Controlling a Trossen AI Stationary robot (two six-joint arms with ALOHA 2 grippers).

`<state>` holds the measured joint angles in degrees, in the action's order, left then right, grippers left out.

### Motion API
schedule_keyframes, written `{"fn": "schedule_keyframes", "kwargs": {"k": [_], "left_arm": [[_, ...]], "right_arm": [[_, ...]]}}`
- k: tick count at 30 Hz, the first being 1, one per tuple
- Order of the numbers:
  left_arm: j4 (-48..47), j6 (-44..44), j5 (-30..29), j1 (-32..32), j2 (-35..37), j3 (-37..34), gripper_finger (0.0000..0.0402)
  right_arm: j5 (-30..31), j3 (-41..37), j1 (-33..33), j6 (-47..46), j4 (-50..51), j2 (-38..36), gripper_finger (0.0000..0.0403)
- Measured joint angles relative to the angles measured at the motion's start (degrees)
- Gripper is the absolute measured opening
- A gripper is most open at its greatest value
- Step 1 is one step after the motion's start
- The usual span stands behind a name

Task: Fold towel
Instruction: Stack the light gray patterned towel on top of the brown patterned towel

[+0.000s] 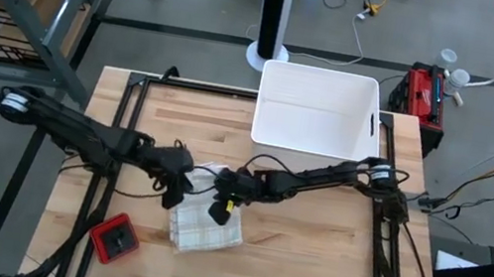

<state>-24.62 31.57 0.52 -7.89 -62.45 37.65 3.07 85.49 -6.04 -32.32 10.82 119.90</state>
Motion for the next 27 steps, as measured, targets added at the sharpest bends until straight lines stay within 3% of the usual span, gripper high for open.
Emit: {"fn": "schedule_keyframes", "kwargs": {"k": [5, 10, 15, 24, 27], "left_arm": [[5.08, 0.02, -0.67, -1.87, -5.94, -2.52, 0.002], [0.12, 4.6, -9.34, -1.55, -12.36, -2.42, 0.0003], [-3.43, 9.88, -17.74, -1.35, -14.6, -1.43, 0.0003], [-7.37, 10.33, -19.42, -1.56, -9.06, 1.49, 0.0004], [-7.97, 8.54, -15.81, -2.54, -5.76, 2.58, 0.0001]], "right_arm": [[-2.29, 0.0, -0.54, 2.68, 3.16, -2.63, 0.0], [-10.4, 0.07, -2.54, 6.41, 3.65, -2.78, 0.0], [-11.59, -0.13, -4.36, 6.53, 4.46, -1.51, 0.0], [-9.18, -1.66, -4.83, 5.89, 5.1, -1.64, 0.0], [-6.23, -1.66, -4.85, 5.88, 5.32, -1.64, 0.0]]}}
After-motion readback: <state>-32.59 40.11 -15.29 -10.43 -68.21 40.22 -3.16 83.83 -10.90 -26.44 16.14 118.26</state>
